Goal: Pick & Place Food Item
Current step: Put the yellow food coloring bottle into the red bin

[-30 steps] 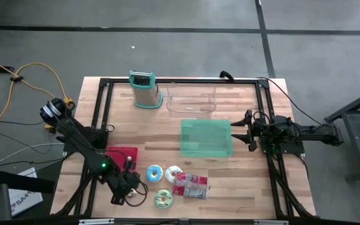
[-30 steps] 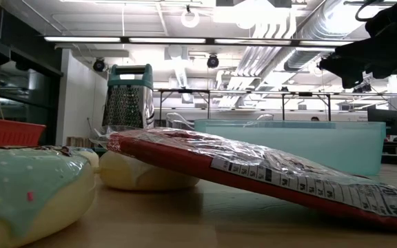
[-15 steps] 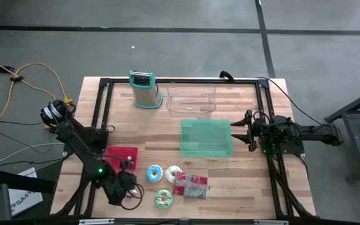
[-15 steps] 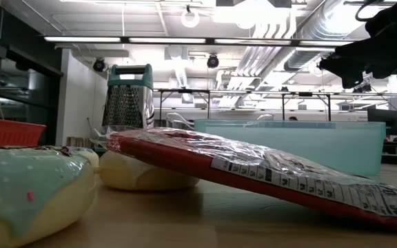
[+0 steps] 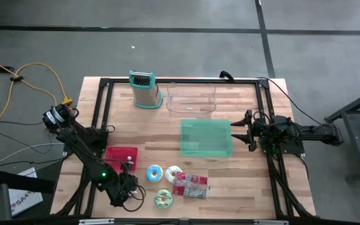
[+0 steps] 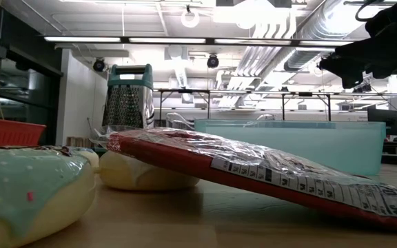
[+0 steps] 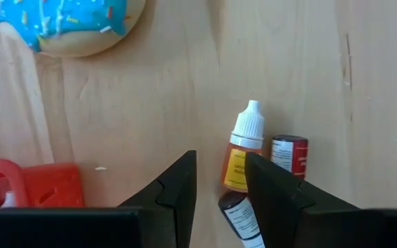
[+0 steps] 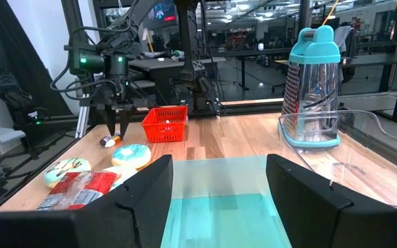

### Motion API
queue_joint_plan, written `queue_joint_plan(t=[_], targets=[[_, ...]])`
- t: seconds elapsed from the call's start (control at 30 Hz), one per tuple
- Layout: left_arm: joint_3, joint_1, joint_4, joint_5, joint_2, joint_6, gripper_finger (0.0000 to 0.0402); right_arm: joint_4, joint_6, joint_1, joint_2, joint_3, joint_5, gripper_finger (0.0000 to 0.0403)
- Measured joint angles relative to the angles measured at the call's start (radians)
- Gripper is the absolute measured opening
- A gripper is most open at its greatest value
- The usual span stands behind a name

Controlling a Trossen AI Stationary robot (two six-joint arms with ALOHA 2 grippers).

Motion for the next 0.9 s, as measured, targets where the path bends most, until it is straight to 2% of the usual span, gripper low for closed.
queue_joint_plan(t=[0.9], targets=[[-0.001,-0.027,0.063,0.015,0.079,-0.022,0.0119,0.0,0.0,0.0,0.0,0.0,0.0,0.0223]])
